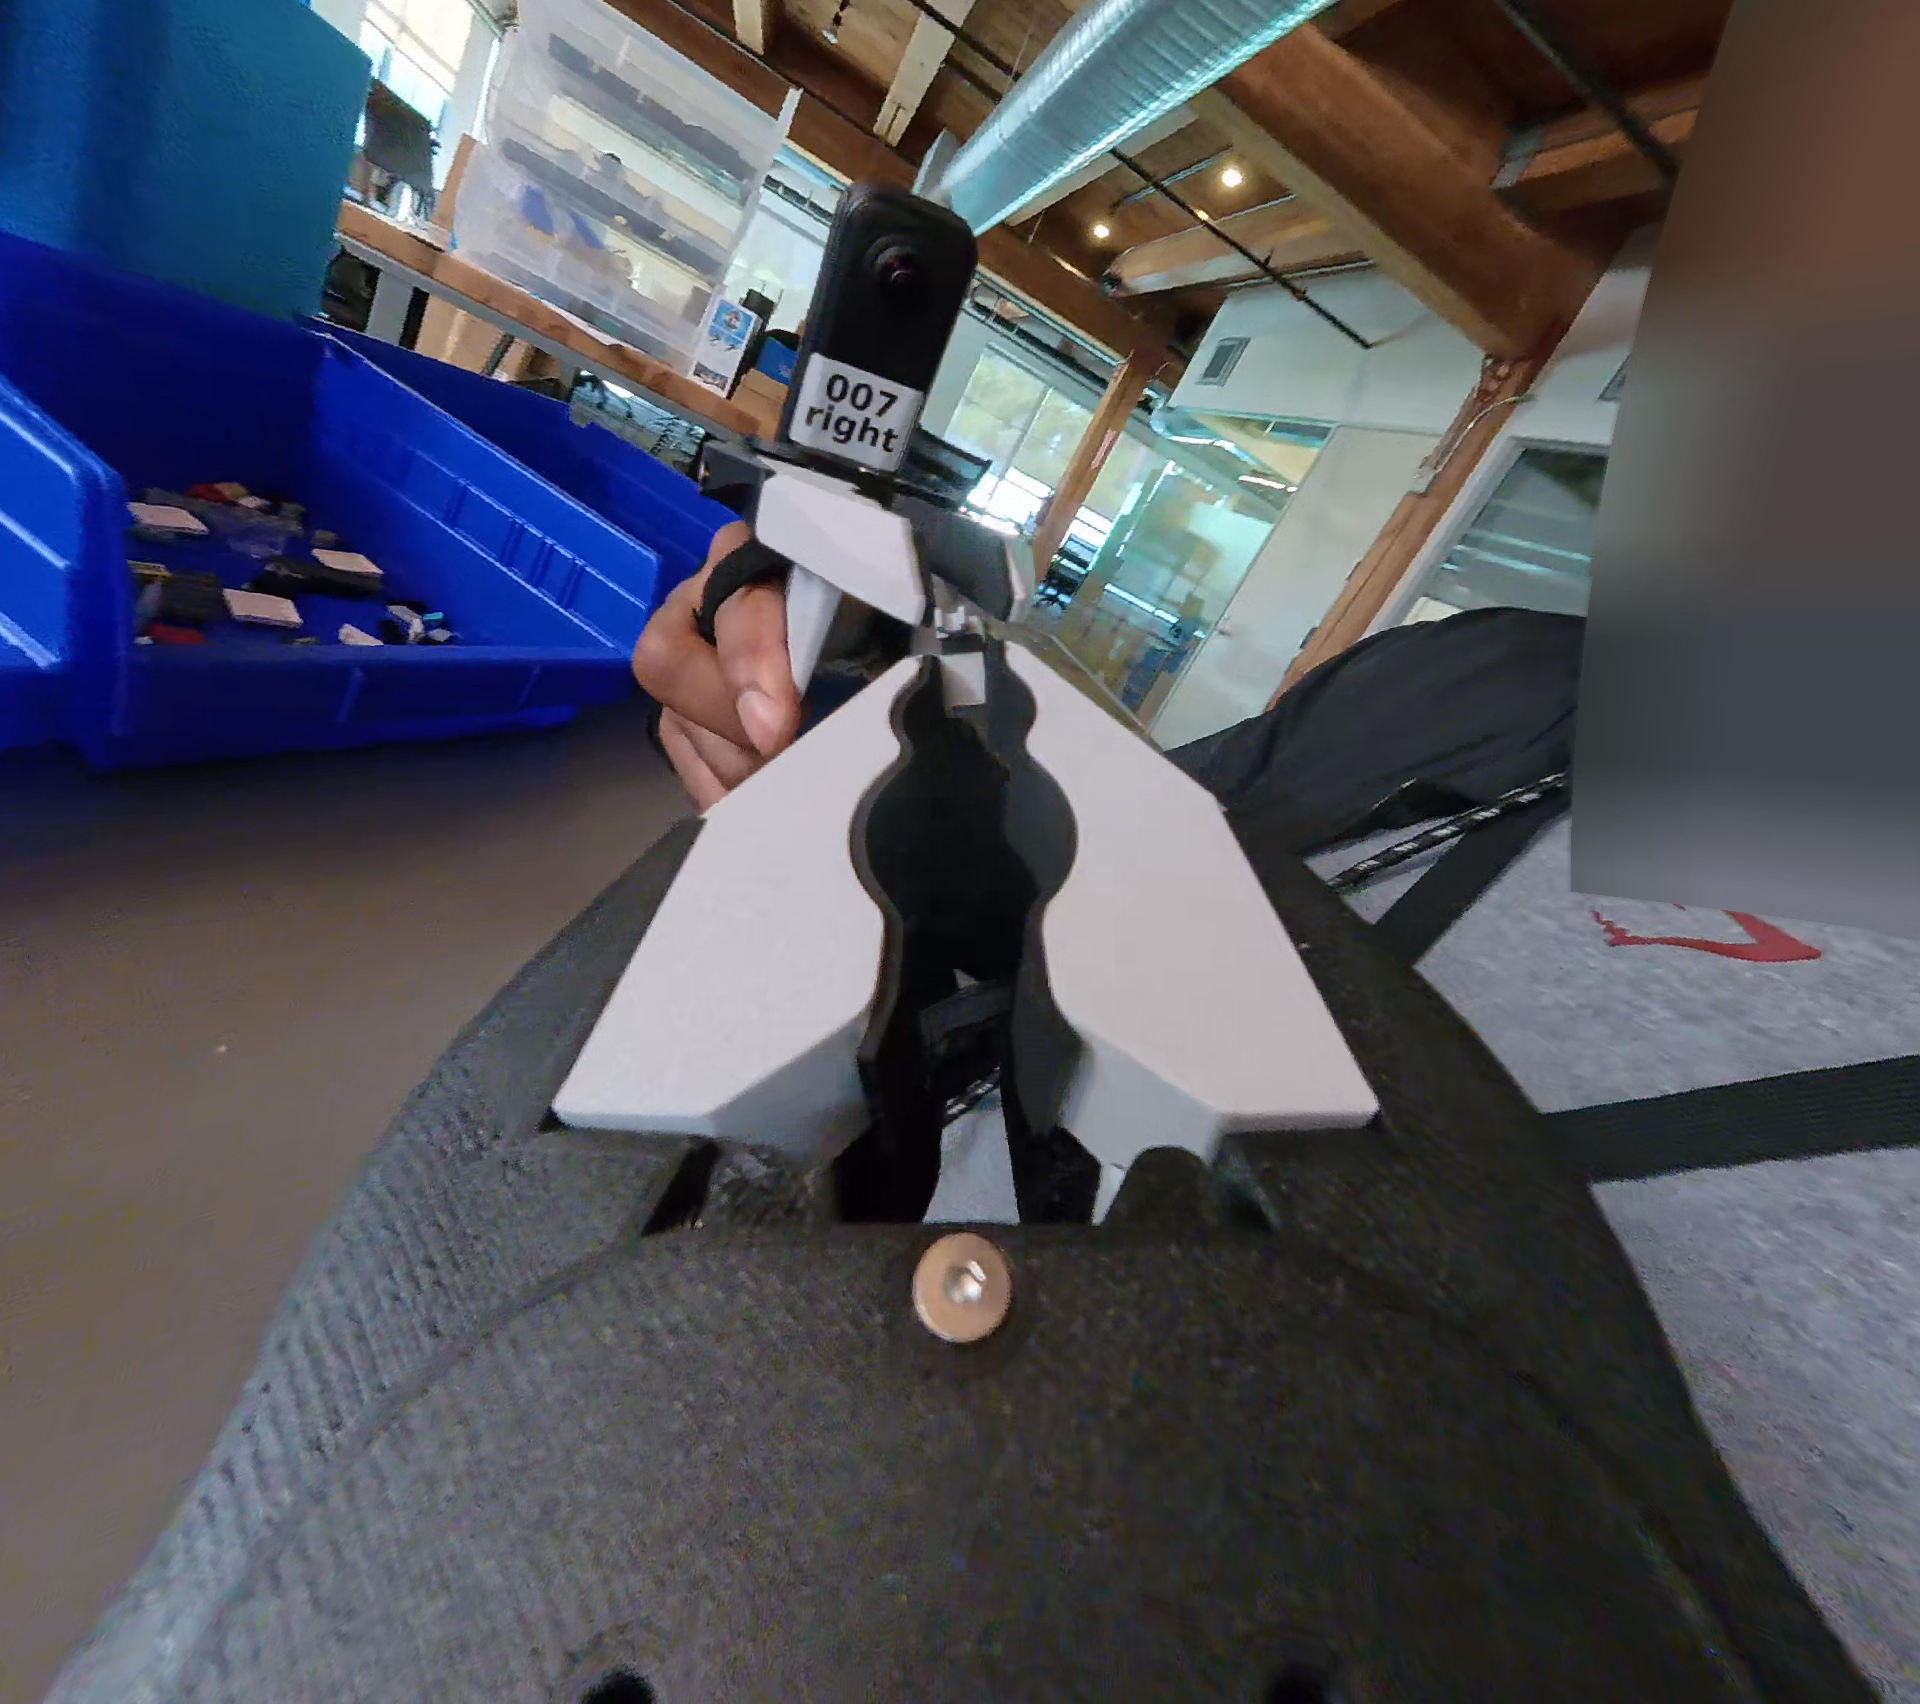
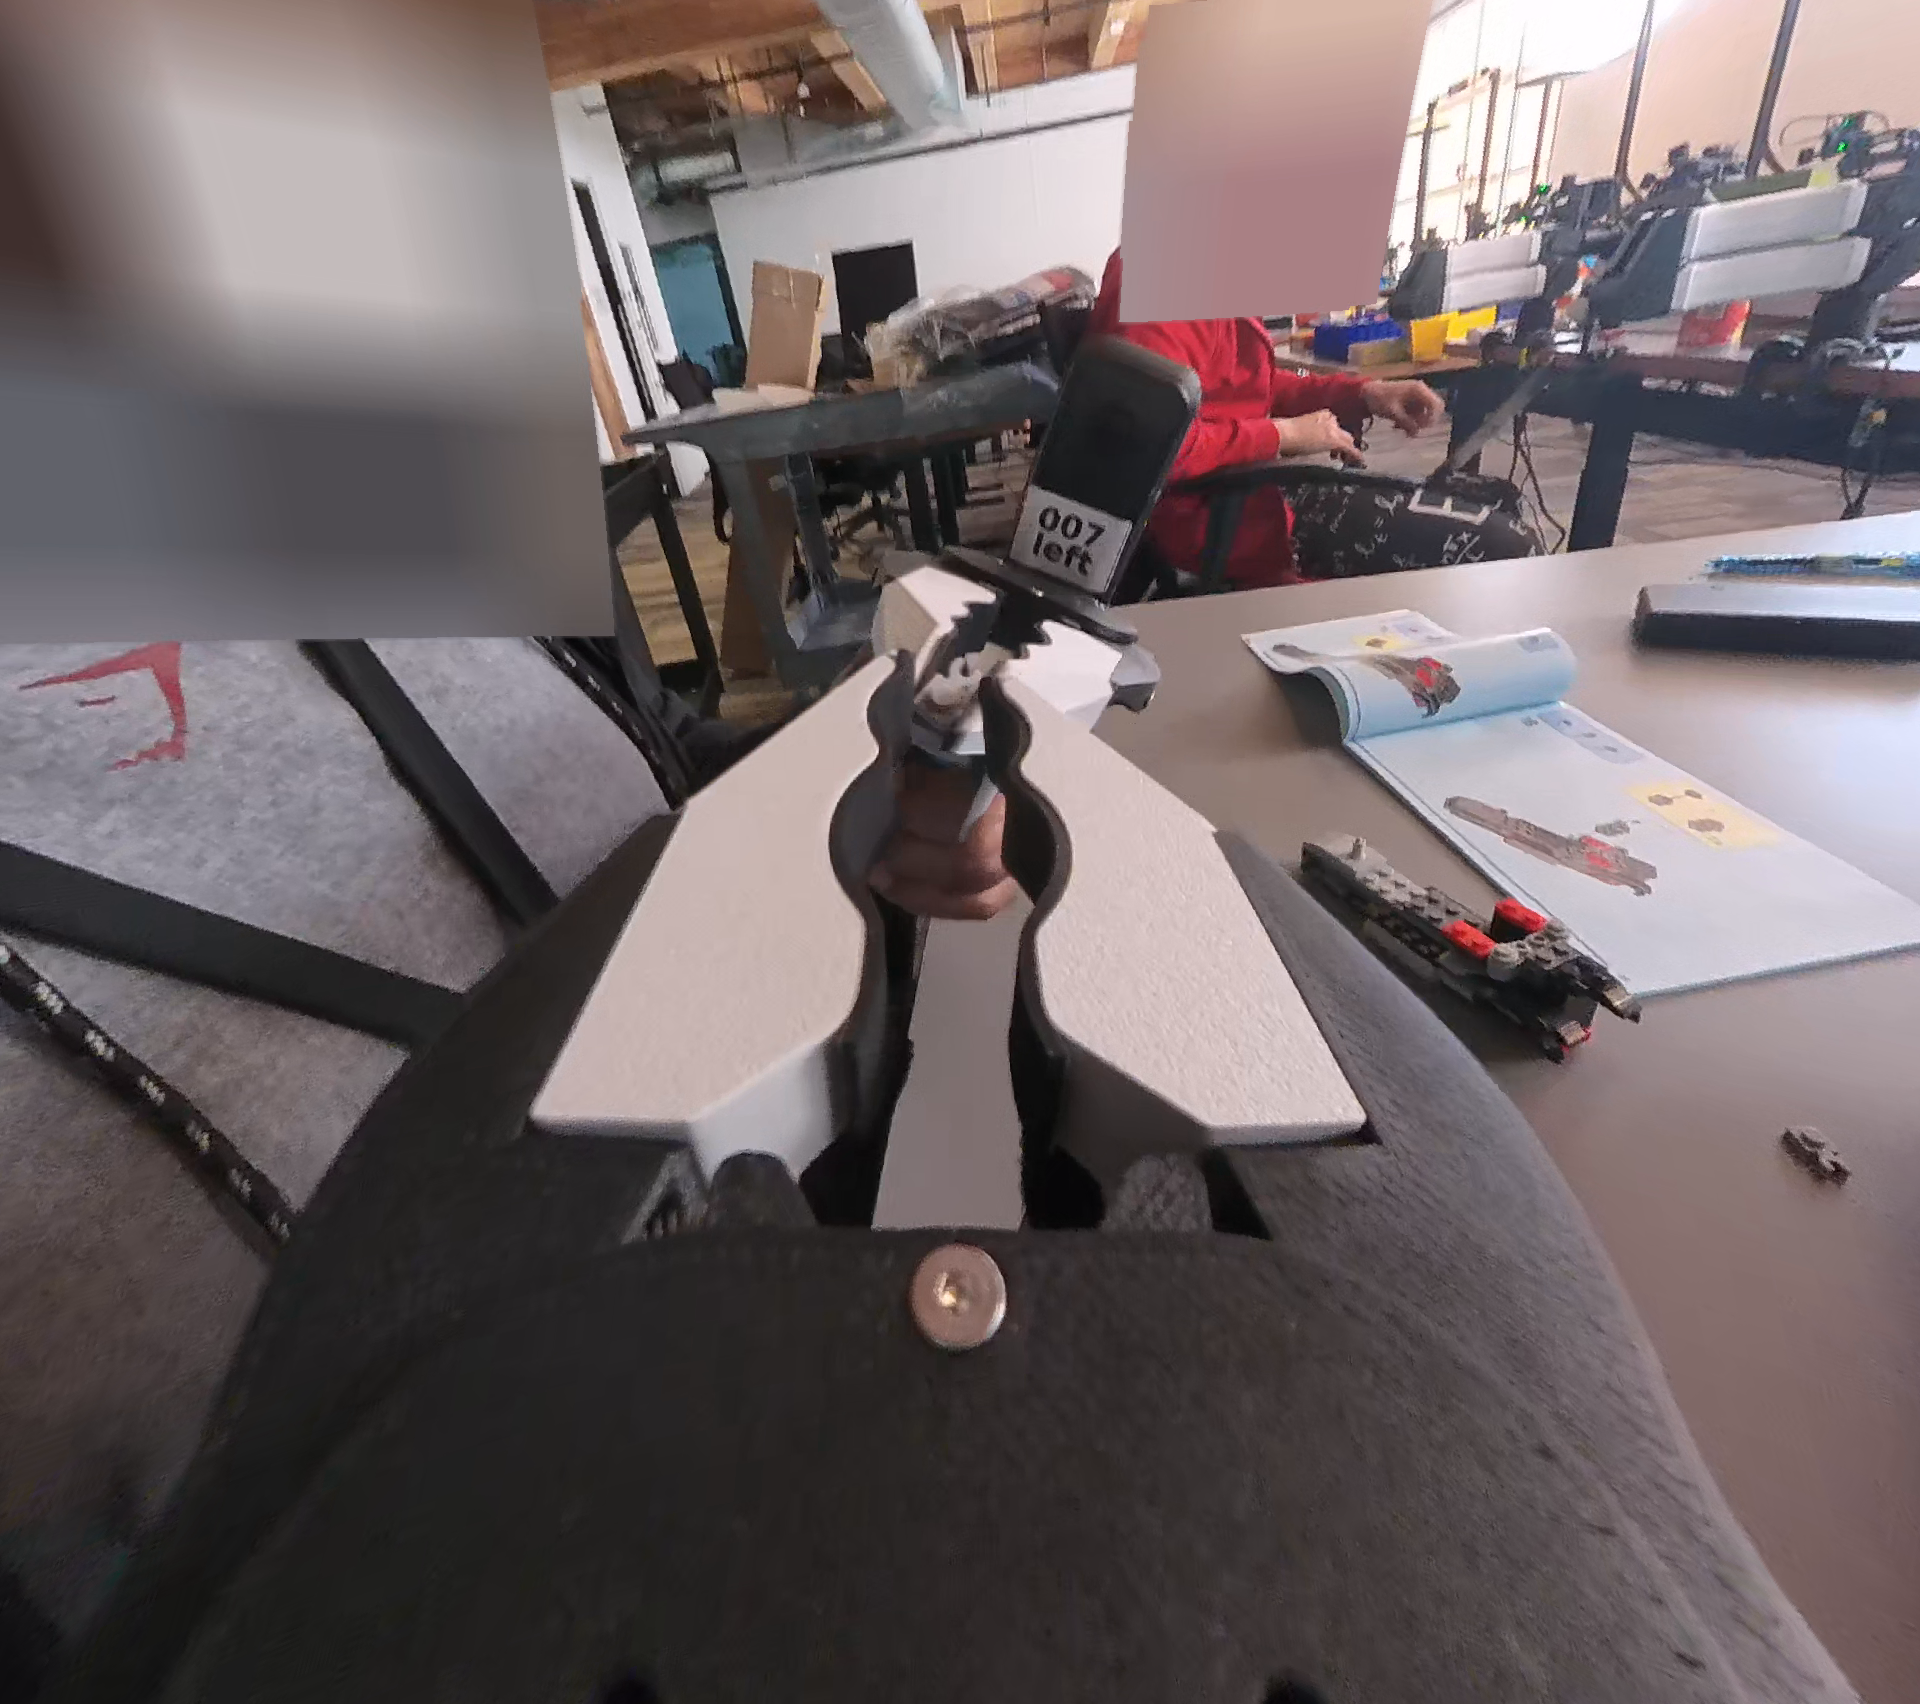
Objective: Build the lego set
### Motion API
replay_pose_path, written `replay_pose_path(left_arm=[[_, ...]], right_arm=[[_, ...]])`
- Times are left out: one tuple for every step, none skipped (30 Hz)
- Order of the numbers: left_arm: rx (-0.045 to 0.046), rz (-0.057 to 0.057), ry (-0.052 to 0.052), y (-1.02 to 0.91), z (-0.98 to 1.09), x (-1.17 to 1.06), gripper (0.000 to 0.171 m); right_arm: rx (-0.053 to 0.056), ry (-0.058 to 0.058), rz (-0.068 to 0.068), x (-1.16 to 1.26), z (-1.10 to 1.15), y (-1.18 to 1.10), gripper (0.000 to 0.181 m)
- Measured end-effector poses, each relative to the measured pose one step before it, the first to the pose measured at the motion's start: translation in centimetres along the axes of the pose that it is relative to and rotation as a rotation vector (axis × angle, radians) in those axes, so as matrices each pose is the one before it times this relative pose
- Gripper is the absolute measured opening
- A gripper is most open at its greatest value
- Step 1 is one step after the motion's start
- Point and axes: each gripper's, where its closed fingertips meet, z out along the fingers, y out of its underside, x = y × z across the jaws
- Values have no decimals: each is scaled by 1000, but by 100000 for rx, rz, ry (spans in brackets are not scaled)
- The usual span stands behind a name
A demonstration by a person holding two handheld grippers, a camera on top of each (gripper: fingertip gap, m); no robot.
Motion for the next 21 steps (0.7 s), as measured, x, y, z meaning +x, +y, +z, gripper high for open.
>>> replay_pose_path(left_arm=[[-550,930,-646,53,12,-27,8],[-261,754,-371,13,1,20,8],[-406,847,-691,19,-8,-36,8],[-467,1082,-1089,21,8,-82,8],[-457,1201,-982,29,15,-57,8],[-348,1146,-850,-1,24,-40,8],[-389,1104,-801,-9,12,-26,8],[-554,1049,-818,11,10,-34,9],[-504,984,-450,13,20,18,9],[-359,742,-454,0,19,8,9],[-396,654,-491,10,15,-4,9],[-324,547,-308,21,7,7,9],[-264,-13,148,24,23,54,9],[33,-133,299,10,39,72,9],[124,-471,525,1,18,68,9],[310,-867,866,-33,14,79,9],[311,-1064,1292,-16,30,137,8],[351,-1083,1265,-14,39,152,8],[314,-1063,1201,-2,44,128,8],[296,-1308,1084,-4,42,97,8],[370,-1179,910,-17,16,50,9]], right_arm=[[-828,-72,119,-60,47,80,13],[-546,139,106,-14,12,33,13],[-479,127,198,15,-35,14,12],[-771,268,208,51,-30,54,12],[-788,209,-35,31,-34,71,11],[-776,191,-89,15,-19,72,11],[-673,277,-66,23,-22,58,11],[-233,159,-70,8,-22,-15,11],[-201,-91,117,-35,-11,0,11],[-611,-71,139,-30,11,68,11],[-795,-16,-60,-30,24,108,11],[-320,57,-163,-7,5,29,12],[-146,-1,-342,-24,-19,-3,11],[-134,-122,-900,-50,-16,13,10],[-14,-105,-1135,-56,-12,-22,9],[90,-216,-1085,-71,5,-28,9],[299,-513,-1191,-121,-7,-47,9],[393,-686,-1237,-135,-12,-63,9],[361,-710,-983,-123,-12,-43,9],[337,-656,-805,-97,-11,-43,9],[356,-444,-695,-53,-6,-38,9]])
